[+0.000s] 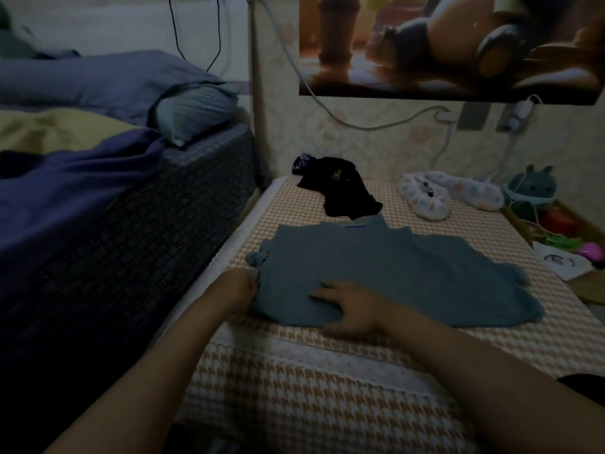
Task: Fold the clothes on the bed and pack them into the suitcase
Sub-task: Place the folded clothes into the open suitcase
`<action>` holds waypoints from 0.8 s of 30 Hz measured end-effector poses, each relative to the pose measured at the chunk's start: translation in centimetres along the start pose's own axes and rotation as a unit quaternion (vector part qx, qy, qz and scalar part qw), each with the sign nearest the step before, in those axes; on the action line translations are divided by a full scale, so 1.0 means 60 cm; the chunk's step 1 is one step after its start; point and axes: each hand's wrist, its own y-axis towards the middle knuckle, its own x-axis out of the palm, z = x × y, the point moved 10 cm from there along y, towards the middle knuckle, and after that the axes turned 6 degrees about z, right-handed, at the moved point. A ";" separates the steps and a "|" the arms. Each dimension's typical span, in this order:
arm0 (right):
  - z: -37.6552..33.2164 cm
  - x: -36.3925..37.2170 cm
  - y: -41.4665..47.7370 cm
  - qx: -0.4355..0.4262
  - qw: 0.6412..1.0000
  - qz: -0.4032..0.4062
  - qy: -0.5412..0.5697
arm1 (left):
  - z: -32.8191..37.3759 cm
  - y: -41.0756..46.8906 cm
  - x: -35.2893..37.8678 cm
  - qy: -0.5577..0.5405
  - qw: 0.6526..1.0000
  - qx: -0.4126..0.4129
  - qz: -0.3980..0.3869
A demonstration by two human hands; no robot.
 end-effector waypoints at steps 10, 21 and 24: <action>-0.029 -0.045 -0.005 -0.056 0.990 0.118 -0.043 | -0.004 -0.018 0.044 0.159 0.973 0.005 -0.169; 0.043 -0.065 -0.031 0.021 0.987 0.156 0.014 | 0.155 -0.016 0.071 0.099 0.964 0.248 0.002; 0.131 -0.028 -0.051 0.134 0.985 0.089 -0.066 | 0.164 -0.024 0.152 0.147 0.953 0.240 -0.114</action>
